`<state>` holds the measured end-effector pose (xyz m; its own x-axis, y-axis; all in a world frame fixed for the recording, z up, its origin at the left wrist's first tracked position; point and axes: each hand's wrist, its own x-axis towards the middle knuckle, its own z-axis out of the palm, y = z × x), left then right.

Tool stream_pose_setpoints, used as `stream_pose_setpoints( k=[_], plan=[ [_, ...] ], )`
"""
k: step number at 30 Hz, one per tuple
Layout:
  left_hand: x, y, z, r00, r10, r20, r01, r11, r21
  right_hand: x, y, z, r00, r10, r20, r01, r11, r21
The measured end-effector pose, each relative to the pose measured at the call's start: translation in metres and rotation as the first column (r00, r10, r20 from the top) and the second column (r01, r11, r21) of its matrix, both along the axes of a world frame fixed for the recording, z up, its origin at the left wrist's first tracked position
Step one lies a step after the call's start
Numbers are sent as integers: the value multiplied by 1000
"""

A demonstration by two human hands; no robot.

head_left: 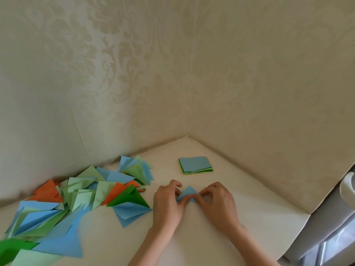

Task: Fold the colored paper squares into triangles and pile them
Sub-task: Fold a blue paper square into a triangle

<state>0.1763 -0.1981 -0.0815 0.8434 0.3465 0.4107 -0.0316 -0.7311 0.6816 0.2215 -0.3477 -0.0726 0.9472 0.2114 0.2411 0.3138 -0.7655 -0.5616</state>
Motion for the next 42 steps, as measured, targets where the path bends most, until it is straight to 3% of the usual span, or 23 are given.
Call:
stream_pose_setpoints(
  k=[8,19,22,27,35,42],
  plan=[
    [2,3,-2,999,-20,-36,19,999,-45,1,-2,-7,1000,-9,26,8,999,38],
    [-3,19,1,994,-69,-86,50,976,-211,6,-11,-2,992,85,-94,-75,992,101],
    [-6,15,5,993,-40,-108,25,990,-136,3,-12,-4,995,76,-60,-69,991,118],
    [-7,-11,11,994,42,-105,-29,992,123,-1,-9,-7,998,65,-3,-64,991,114],
    [6,-20,20,956,54,-289,-60,998,-12,-1,-9,-6,997,78,-7,-77,991,107],
    [-3,-23,23,982,69,-176,-57,995,76,-5,-9,-5,998,58,4,-57,982,178]
  ],
)
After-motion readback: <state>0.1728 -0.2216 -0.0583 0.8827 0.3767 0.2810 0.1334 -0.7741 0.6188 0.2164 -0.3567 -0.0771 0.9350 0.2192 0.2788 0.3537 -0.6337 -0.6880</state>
